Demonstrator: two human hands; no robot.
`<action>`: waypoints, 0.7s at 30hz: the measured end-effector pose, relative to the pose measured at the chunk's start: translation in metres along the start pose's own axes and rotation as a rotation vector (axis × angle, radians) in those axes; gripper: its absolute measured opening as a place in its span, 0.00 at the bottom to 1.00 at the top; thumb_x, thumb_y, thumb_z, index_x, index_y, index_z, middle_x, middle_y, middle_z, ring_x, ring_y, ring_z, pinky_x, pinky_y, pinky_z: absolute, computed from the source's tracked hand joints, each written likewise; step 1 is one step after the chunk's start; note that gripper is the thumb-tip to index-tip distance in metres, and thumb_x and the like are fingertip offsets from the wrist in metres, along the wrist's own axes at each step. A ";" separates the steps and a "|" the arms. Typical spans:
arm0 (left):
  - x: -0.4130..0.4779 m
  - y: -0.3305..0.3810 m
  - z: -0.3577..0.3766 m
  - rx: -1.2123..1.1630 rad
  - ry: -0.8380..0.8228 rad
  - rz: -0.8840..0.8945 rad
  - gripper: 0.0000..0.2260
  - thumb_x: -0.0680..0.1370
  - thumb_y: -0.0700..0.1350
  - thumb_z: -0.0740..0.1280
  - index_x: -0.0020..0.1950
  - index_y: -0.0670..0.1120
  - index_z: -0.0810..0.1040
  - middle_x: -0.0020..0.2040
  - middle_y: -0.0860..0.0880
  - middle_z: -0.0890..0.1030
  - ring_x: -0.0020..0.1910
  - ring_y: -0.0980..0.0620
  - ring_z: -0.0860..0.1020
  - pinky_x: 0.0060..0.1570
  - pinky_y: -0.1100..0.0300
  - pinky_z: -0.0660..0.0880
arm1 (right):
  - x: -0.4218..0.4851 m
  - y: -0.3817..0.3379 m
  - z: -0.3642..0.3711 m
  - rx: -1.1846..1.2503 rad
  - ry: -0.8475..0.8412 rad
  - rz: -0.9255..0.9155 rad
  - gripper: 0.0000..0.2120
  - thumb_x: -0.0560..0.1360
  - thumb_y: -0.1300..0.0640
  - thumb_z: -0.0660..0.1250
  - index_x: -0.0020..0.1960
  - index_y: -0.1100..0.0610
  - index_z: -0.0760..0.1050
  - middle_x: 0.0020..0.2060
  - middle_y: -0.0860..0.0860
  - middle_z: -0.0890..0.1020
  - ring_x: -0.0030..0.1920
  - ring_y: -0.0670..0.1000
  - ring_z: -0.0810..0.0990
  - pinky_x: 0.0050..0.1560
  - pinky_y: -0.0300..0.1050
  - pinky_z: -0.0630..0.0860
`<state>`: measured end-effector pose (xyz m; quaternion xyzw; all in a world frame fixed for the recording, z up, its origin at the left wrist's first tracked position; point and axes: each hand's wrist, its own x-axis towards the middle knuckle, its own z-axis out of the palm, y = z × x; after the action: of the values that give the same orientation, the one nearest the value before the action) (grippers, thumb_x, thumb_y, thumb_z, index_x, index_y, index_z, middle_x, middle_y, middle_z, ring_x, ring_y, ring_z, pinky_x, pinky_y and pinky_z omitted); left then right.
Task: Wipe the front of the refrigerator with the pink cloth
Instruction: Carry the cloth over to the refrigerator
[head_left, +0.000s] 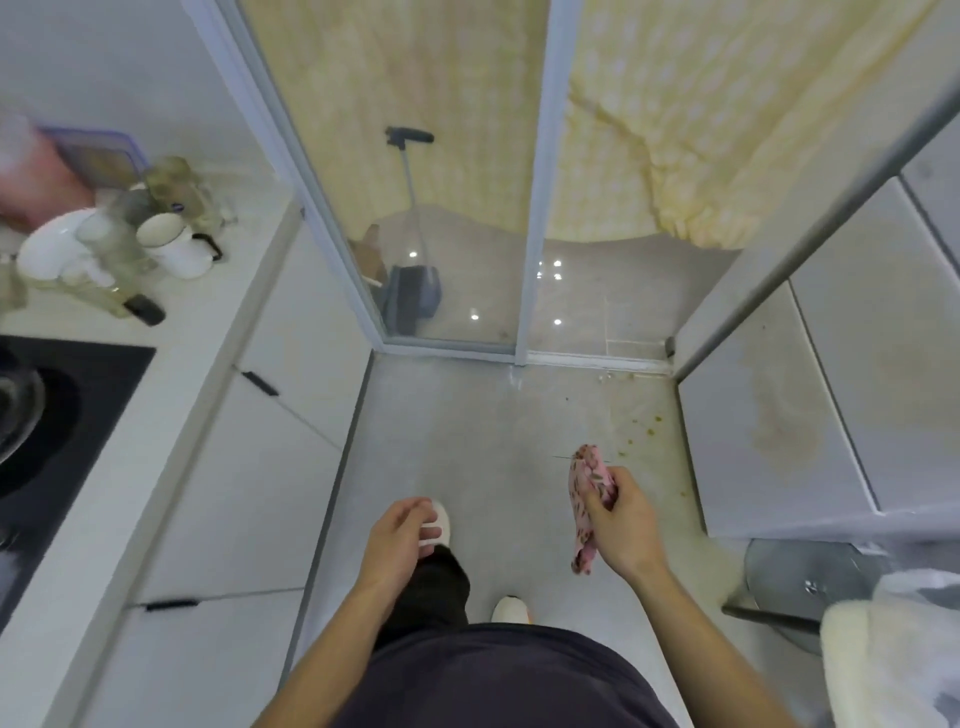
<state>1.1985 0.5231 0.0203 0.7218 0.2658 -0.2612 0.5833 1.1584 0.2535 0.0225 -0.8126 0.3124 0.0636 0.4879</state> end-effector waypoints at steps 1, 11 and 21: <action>0.014 0.011 0.002 0.013 -0.014 -0.002 0.07 0.85 0.44 0.64 0.60 0.45 0.80 0.56 0.44 0.83 0.55 0.46 0.84 0.51 0.56 0.80 | 0.011 -0.003 0.000 0.008 0.017 0.018 0.09 0.84 0.53 0.66 0.48 0.56 0.75 0.39 0.57 0.81 0.37 0.54 0.79 0.43 0.55 0.78; 0.161 0.148 0.021 0.218 -0.233 0.027 0.08 0.85 0.46 0.65 0.59 0.43 0.80 0.56 0.43 0.83 0.55 0.43 0.84 0.53 0.52 0.81 | 0.118 -0.069 0.012 0.078 0.248 0.191 0.08 0.84 0.53 0.66 0.46 0.53 0.74 0.37 0.52 0.81 0.37 0.52 0.78 0.35 0.44 0.70; 0.284 0.278 0.058 0.542 -0.457 0.098 0.09 0.85 0.48 0.64 0.57 0.46 0.81 0.55 0.45 0.85 0.53 0.46 0.85 0.57 0.50 0.81 | 0.188 -0.136 0.013 0.321 0.489 0.363 0.13 0.84 0.51 0.65 0.47 0.60 0.74 0.38 0.54 0.80 0.39 0.52 0.78 0.40 0.48 0.74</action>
<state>1.5912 0.4390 0.0097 0.7849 0.0147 -0.4487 0.4270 1.3878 0.2251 0.0414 -0.6480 0.5655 -0.0974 0.5008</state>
